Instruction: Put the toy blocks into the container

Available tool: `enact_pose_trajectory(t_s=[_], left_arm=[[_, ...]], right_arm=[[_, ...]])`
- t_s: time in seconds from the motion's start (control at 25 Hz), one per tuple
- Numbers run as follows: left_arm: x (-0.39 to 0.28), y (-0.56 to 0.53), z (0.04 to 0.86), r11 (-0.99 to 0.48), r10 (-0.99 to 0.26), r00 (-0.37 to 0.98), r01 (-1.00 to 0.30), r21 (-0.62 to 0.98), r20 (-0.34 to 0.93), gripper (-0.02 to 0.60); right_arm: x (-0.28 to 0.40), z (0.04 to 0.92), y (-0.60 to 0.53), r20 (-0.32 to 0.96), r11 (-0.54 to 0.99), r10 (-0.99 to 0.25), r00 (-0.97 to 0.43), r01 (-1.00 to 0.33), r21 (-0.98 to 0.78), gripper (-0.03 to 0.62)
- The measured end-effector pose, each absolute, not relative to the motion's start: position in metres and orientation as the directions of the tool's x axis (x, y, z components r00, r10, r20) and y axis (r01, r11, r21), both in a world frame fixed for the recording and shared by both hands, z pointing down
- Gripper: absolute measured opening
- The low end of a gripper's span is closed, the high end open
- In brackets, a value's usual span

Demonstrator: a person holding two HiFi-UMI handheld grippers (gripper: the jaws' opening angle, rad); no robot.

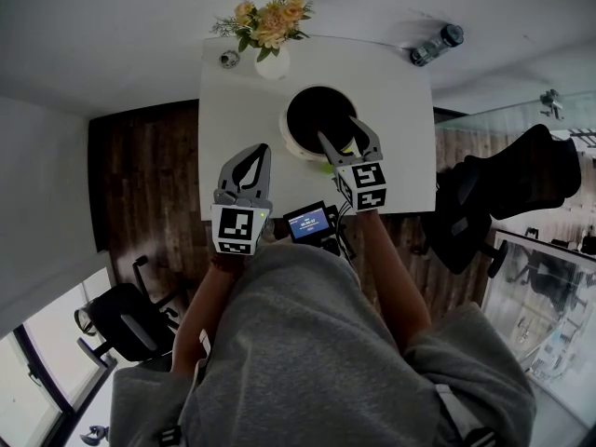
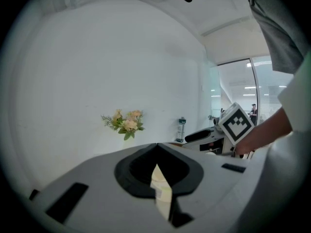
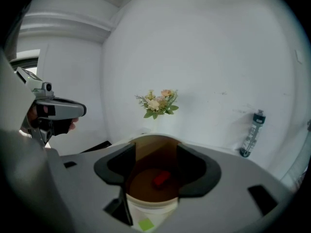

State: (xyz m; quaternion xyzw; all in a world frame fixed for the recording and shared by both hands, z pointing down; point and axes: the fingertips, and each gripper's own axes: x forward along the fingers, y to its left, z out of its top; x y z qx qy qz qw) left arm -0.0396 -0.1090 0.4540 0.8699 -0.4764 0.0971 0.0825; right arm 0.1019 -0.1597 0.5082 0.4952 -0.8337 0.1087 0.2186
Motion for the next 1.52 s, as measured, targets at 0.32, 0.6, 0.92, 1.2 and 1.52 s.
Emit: enact_pose_trajectory(t_s=[0.32,0.6,0.92,1.2,1.52], left_arm=[[-0.040,-0.110,0.460,-0.541,-0.803,0.534,-0.839,0.050,0.264,0.008],[-0.029,-0.110,0.466,-0.568,-0.782,0.557,-0.822,0.047,0.282,0.008],[-0.027,-0.107,0.473,-0.571,-0.773,0.555,-0.820,0.045,0.306,0.008],[-0.034,-0.106,0.479,-0.551,-0.780,0.536,-0.833,0.052,0.321,0.008],[-0.031,-0.105,0.482,-0.547,-0.780,0.532,-0.836,0.055,0.329,0.008]], right_arm=[[0.159,0.482,-0.160,0.396,0.379,-0.861,-0.321,-0.922,0.077,0.267],[0.224,0.531,-0.139,0.469,0.230,-0.866,-0.170,-0.970,0.074,0.253],[0.219,0.625,-0.111,0.582,0.328,-0.782,-0.223,-0.941,0.081,0.181],[0.207,0.679,-0.094,0.683,0.384,-0.685,-0.254,-0.922,0.042,0.172],[0.202,0.708,-0.089,0.752,0.417,-0.601,-0.271,-0.909,0.007,0.172]])
